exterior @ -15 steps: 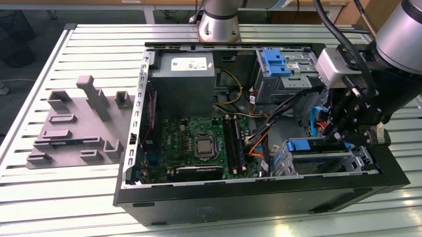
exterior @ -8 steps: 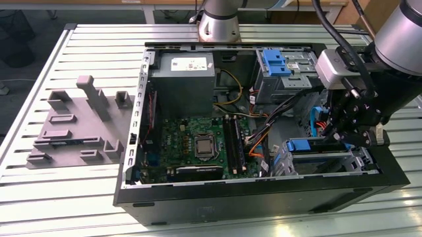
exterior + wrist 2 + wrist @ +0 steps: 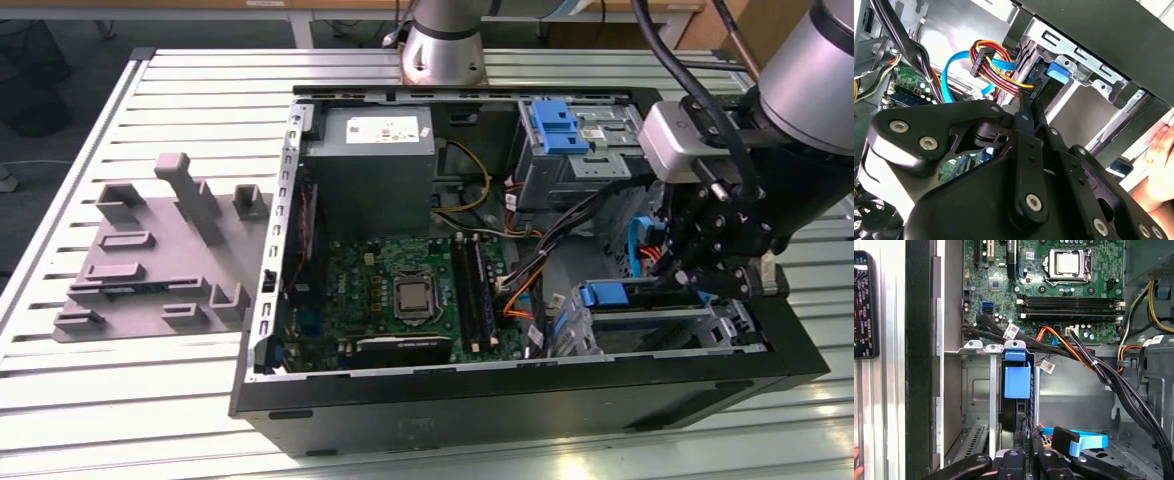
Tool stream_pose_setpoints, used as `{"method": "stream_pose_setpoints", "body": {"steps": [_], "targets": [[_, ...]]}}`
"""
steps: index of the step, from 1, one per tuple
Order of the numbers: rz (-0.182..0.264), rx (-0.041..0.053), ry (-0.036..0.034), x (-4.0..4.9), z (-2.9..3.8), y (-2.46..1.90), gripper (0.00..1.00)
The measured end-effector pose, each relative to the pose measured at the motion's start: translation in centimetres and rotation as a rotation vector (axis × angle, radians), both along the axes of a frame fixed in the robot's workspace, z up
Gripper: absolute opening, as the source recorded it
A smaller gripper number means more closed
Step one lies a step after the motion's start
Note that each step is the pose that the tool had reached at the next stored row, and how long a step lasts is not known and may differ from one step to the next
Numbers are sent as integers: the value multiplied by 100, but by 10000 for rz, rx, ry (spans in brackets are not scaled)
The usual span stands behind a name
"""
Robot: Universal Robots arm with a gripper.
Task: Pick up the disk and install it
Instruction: 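Insert the first disk wire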
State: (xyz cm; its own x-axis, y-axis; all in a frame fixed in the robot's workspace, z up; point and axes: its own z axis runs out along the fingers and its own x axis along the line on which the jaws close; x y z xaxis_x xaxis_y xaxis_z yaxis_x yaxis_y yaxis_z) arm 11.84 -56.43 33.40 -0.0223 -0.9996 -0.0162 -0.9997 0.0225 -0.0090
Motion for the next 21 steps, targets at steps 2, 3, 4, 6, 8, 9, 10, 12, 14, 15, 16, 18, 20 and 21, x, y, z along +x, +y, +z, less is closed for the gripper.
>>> {"method": "stream_pose_setpoints", "body": {"steps": [2,3,4,6,8,9,10,12,14,15,16,18,20,21], "targets": [[-1,0,0,0,0,-3,16],[-1,0,0,0,0,-5,16],[-1,2,0,0,-1,-7,16],[-1,1,0,0,-1,-10,16],[-1,-2,0,0,1,-11,16],[-1,-1,0,0,1,-11,16],[-1,0,0,0,0,-12,16],[0,-1,0,0,-2,-12,16],[-1,2,0,0,-7,-12,16],[0,2,0,0,-9,-12,16],[-1,1,0,0,-11,-12,16],[-1,0,0,0,-17,-12,16],[-1,5,0,0,-27,-12,16],[0,3,0,0,-30,-12,16]]}}
